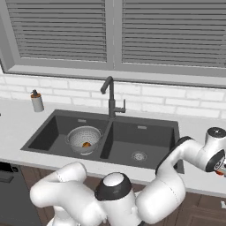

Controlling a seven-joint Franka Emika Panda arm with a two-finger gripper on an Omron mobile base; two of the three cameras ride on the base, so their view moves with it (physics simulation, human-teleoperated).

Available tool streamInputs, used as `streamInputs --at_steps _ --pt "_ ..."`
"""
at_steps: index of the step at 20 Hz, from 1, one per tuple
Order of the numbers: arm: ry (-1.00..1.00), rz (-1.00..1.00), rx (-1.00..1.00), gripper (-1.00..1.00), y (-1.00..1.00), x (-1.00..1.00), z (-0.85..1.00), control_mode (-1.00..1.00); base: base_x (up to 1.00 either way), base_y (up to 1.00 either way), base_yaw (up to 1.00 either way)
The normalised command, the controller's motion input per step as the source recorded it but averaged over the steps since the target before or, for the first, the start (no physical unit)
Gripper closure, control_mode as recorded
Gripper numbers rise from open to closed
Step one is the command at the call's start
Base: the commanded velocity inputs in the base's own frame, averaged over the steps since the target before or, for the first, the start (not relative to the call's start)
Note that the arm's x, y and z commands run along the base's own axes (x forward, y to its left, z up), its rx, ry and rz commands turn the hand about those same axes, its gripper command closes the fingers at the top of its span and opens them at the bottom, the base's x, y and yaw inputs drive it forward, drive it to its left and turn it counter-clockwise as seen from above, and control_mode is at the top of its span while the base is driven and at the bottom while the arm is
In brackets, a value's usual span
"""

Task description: Put the colander in the sink, put the apple, peach in the colander, and turn on the sink faucet and pour water over the colander.

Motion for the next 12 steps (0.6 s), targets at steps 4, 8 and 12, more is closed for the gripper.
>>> streamInputs --at_steps 4,8,12 --pt "0.0 0.01 0.0 -1.0 -0.21 0.4 -0.3 -1.0 0.0 0.0 0.0" --pt "0.0 0.0 0.0 -1.0 -0.35 0.37 -0.26 -1.0 0.0 0.0 0.0" --pt "0.02 0.0 0.0 -1.0 -0.35 0.3 -0.27 -1.0 0.0 0.0 0.0"
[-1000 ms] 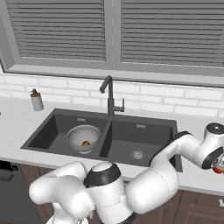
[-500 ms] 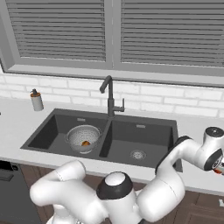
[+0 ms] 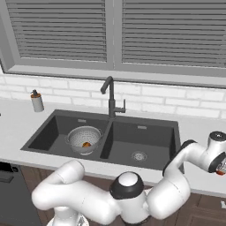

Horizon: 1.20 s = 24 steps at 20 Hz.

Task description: Put the colander in the sink, put the apple, peach in the colander, and turn on the sink faucet and pour water over the colander.

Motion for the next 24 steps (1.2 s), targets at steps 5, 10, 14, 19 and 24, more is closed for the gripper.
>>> streamInputs --at_steps 5,10,14,19,24 --pt "0.02 0.0 0.0 -1.0 -0.36 0.2 -0.27 -1.0 0.0 0.0 0.0" --pt "0.0 0.03 0.0 1.0 -0.31 0.0 -0.19 -1.0 0.0 0.0 0.0" --pt "0.01 0.05 0.09 1.0 0.0 -0.27 -0.08 -1.0 0.0 0.0 0.0" --pt "0.0 0.17 0.11 1.0 0.66 -0.33 -0.19 -1.0 0.0 0.0 0.0" --pt "-0.05 0.27 0.01 1.0 1.0 -0.13 -0.09 -1.0 0.0 0.0 0.0"
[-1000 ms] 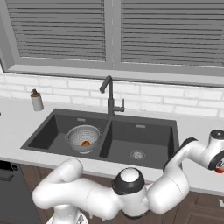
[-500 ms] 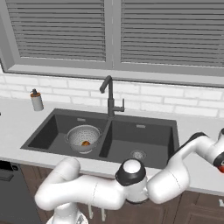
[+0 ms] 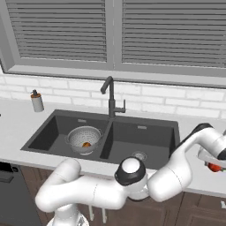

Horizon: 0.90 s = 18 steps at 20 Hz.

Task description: Put the colander in the sink, put the apple, peach in the colander, and turn on the sink faucet and pour water over the colander.

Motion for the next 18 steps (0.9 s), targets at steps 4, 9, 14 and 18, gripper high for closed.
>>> streamInputs --at_steps 4,9,14,18 --pt "-0.1 0.28 0.0 1.0 1.0 0.0 0.0 -1.0 0.0 0.0 0.0" --pt "-0.1 0.26 0.0 1.0 1.0 -0.02 0.0 -1.0 0.0 0.0 0.0" --pt "-0.13 0.21 -0.04 1.0 1.0 -0.19 0.08 -1.0 0.0 0.0 0.0" --pt "-0.15 0.15 -0.01 1.0 1.0 -0.18 0.36 -1.0 0.0 0.0 0.0"
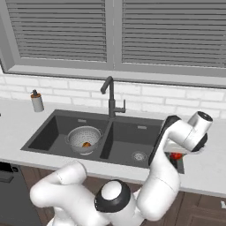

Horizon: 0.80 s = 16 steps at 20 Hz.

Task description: Put the colander in the sink, put the apple, peach in the colander, and turn on the sink faucet and pour water over the colander.

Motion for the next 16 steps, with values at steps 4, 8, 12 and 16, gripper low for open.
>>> streamInputs --at_steps 4,8,12,16 --pt "-0.13 0.04 0.0 1.0 1.0 -0.04 0.47 -1.0 0.0 0.0 0.0" --pt "-0.08 0.0 0.0 1.0 1.0 0.0 0.54 -1.0 0.0 0.0 0.0" --pt "0.0 0.0 0.0 1.0 1.0 0.0 0.64 -1.0 0.0 0.0 0.0" --pt "0.02 0.0 0.0 1.0 1.0 0.0 0.53 -1.0 0.0 0.0 0.0"
